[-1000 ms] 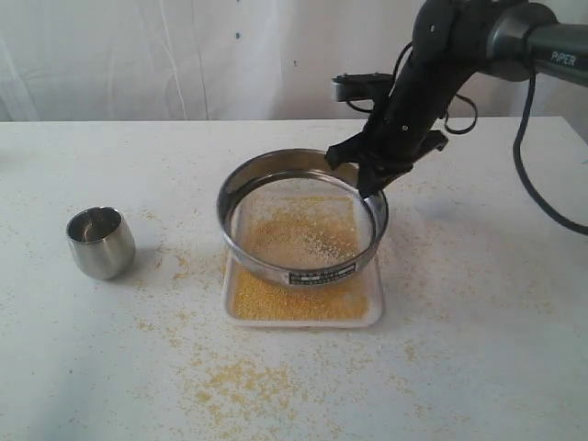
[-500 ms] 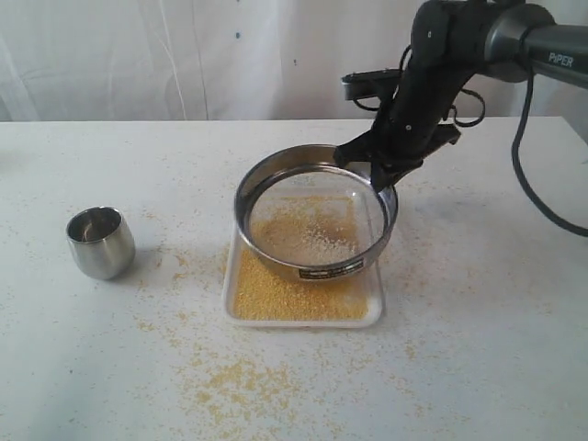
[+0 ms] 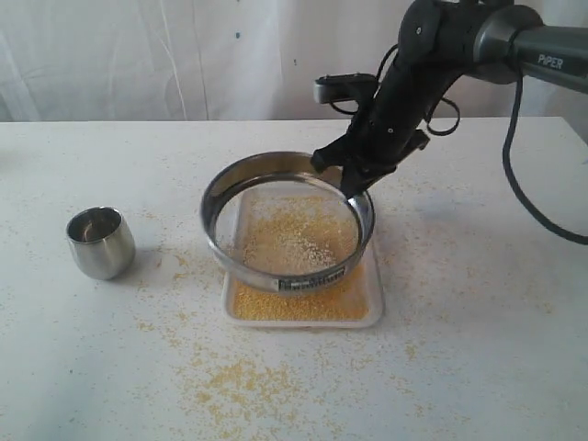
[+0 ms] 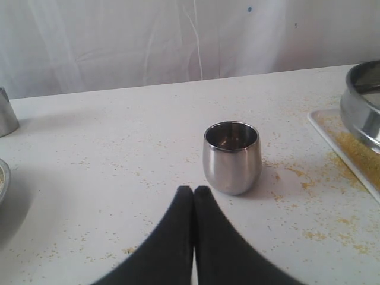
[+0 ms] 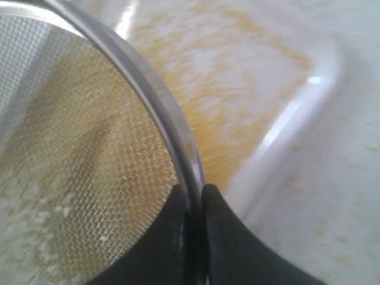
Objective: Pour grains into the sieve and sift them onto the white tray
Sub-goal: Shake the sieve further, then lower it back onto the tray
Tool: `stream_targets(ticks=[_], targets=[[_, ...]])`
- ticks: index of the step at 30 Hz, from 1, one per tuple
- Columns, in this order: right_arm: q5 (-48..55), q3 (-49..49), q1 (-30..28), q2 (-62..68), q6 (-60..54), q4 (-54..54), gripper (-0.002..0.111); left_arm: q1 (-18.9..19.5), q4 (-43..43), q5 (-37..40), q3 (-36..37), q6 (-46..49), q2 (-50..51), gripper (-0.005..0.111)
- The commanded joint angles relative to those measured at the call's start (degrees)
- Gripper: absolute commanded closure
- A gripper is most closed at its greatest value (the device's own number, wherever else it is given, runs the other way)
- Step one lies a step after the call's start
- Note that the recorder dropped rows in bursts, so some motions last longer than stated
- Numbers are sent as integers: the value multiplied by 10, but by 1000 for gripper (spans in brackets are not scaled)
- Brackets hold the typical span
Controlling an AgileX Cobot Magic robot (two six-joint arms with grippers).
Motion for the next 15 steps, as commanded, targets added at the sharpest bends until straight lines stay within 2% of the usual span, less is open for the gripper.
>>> stream_targets(ticks=[1,2,3,5,7,9,10,13,15], targets=[[-24,0,-8,-9,123,-70,108,1,-4,-3,2,-3,-3,107],[43,0,-6,-8,-69,64,108,1,-4,-3,2,-3,-3,107],[61,0,-6,-7,-131,113,108,1,-4,-3,2,-3,-3,107],[11,0,-6,-7,-103,88,108,1,-4,-3,2,-3,-3,107],[-45,0,-6,-7,47,-33,108,1,-4,-3,2,-3,-3,107],[-36,0,-6,-7,152,-97,108,1,-4,-3,2,-3,-3,107],[-15,0,-5,-7,135,-88,108,1,-4,-3,2,-3,-3,107],[57,0,-4,-7,-76,49,108,1,-4,-3,2,-3,-3,107],[34,0,-4,-7,-86,43,108,1,-4,-3,2,-3,-3,107]])
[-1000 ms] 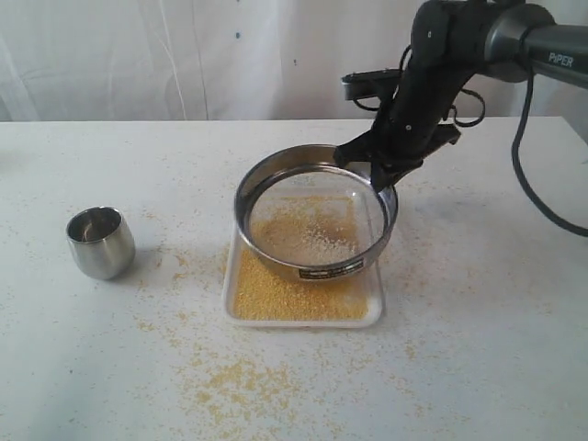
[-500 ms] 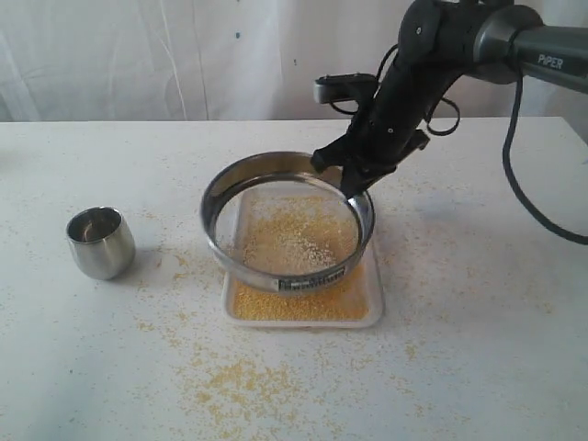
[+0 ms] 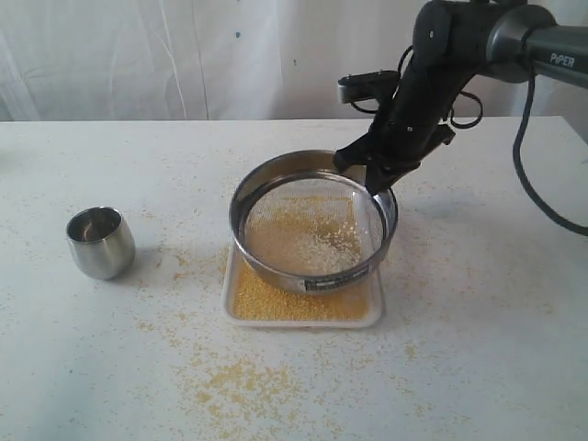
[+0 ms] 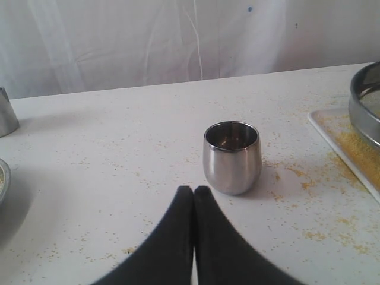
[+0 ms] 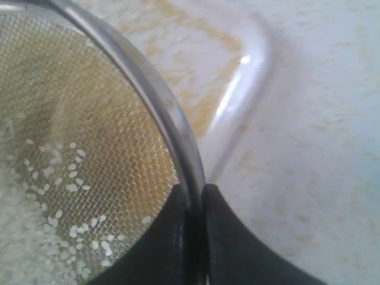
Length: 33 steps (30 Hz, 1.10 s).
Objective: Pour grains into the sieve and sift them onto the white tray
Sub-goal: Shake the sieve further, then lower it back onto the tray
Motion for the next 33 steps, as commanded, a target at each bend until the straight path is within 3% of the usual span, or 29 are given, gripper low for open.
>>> stream_targets(ticks=[1,4,6,7,8,9,11,12,13,14,15,17,18,19,20,21,24,26,27,30,33], targets=[[4,-1,7,-9,-65,48,108,1,-4,-3,2,-3,-3,107],[-36,-1,7,-9,122,-88,108,1,-4,-3,2,-3,-3,107],[26,-1,9,-9,3,23,108,1,-4,-3,2,-3,-3,107],[68,-1,9,-9,-149,128,108,1,-4,-3,2,-3,-3,107],[57,-1,9,-9,-151,131,108,1,-4,-3,2,-3,-3,107],[-16,-1,9,-11,-39,46,108,1,-4,-3,2,-3,-3,107],[-32,-1,9,-11,139,-69,108,1,-4,-3,2,-3,-3,107],[-13,-1,11,-11,106,-32,108,1,-4,-3,2,-3,-3,107],[45,-1,11,-11,-74,111,108,1,-4,-3,2,-3,-3,107],[57,-1,11,-9,-153,153,108,1,-4,-3,2,-3,-3,107],[29,-1,11,-9,-120,122,108,1,-4,-3,2,-3,-3,107],[-32,-1,11,-11,104,-43,108,1,-4,-3,2,-3,-3,107],[-6,-1,12,-11,106,-41,108,1,-4,-3,2,-3,-3,107],[21,-1,13,-11,26,9,108,1,-4,-3,2,-3,-3,107],[60,-1,13,-11,-131,93,108,1,-4,-3,2,-3,-3,107],[60,-1,13,-11,-142,96,108,1,-4,-3,2,-3,-3,107],[-15,-1,13,-11,27,-28,108,1,-4,-3,2,-3,-3,107],[-11,-1,13,-11,132,-72,108,1,-4,-3,2,-3,-3,107],[7,-1,15,-11,102,-30,108,1,-4,-3,2,-3,-3,107],[68,-1,16,-10,-145,148,108,1,-4,-3,2,-3,-3,107],[2,-1,16,-10,-52,74,108,1,-4,-3,2,-3,-3,107]])
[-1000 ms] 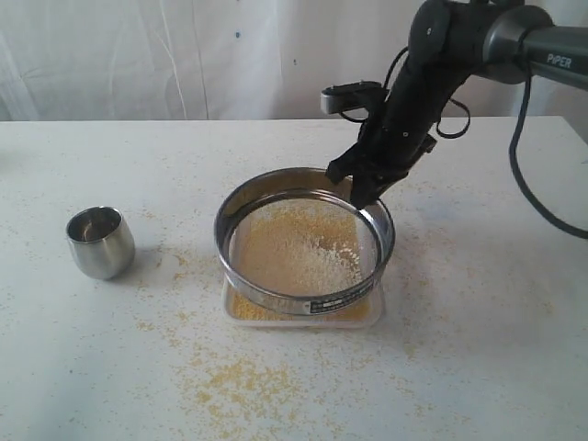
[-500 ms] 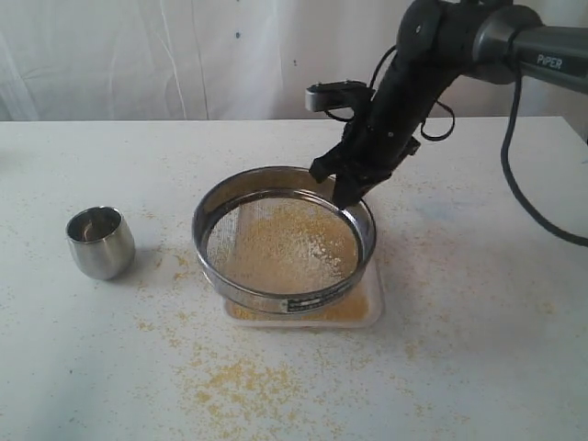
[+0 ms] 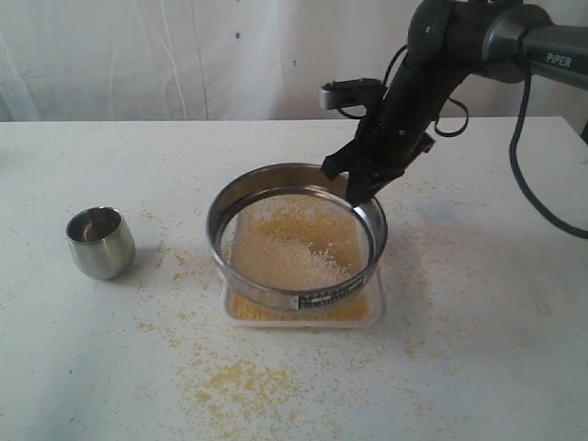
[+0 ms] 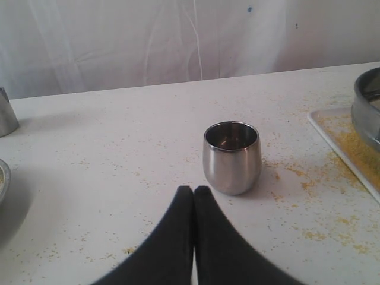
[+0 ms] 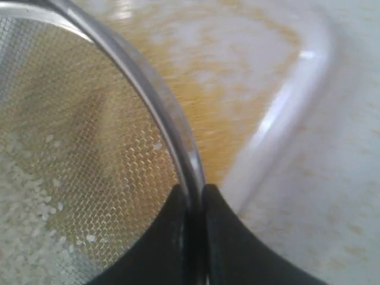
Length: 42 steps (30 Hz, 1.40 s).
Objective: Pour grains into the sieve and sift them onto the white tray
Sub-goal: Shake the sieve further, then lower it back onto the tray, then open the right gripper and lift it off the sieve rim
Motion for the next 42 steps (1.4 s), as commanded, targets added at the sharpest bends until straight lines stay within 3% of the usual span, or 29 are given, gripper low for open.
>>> stream_targets(ticks=[1,3,7,11,33,38,42], targets=[[-55,-1,6,-8,98,-53,108,1,-4,-3,2,-3,-3,107],[-44,-1,7,-8,167,-94,108,1,-4,-3,2,-3,-3,107],[11,-1,11,-8,0,-26,108,1,-4,-3,2,-3,-3,107],[-38,-1,11,-8,87,-68,108,1,-4,-3,2,-3,-3,107],[-54,-1,13,49,87,-82,108,1,-4,-3,2,-3,-3,107],[-58,-1,13,45,87,-81,90,1,-4,-3,2,-3,-3,107],[-63,-1,11,28,89,-81,57,1,-4,-3,2,-3,-3,107]])
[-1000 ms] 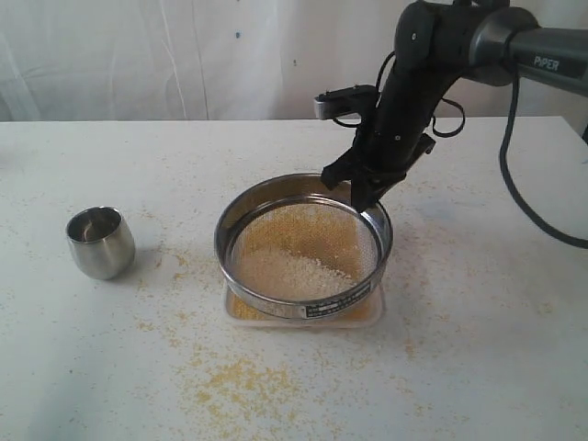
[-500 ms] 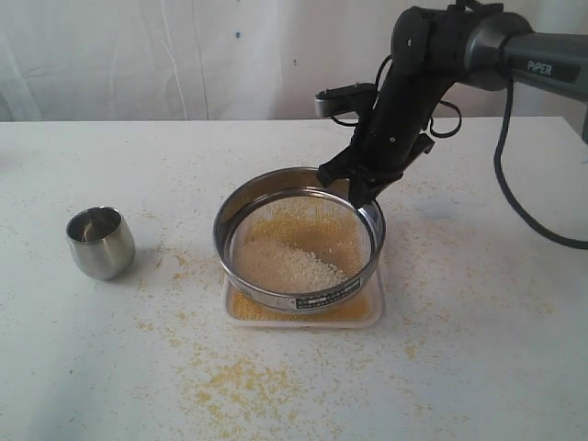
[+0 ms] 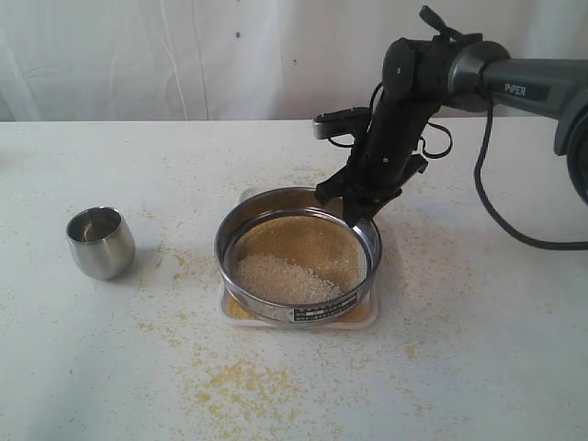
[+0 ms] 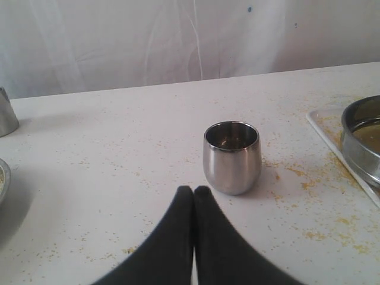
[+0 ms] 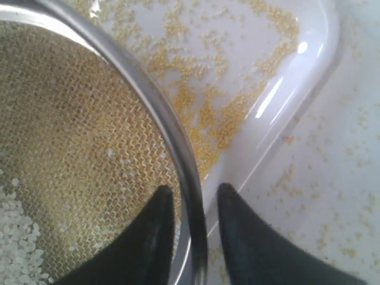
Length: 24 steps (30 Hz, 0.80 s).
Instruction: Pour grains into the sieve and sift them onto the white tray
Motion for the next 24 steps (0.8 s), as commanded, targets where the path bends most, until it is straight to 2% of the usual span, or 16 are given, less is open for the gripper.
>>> stream_targets(ticks=[1,3,7,11,13,19,24], targets=[[-9,-1,-3,-26,6,0,52,1,-4,-3,2,-3,-3,107],[-9,-1,-3,-40,6,0,48,1,-4,-3,2,-3,-3,107],[2,3,-4,-78,7,0,52,1,-4,-3,2,-3,-3,107],[-6,52,-4,-150,10,0,66,1,-4,-3,2,-3,-3,107],[-15,94,-4,-196,11,0,77,1,-4,-3,2,-3,-3,107],[-107,271,-4,-368,20,8,108,1,-4,-3,2,-3,-3,107],[-249,485,-1,-561,0,68,108,1,-4,-3,2,-3,-3,107]])
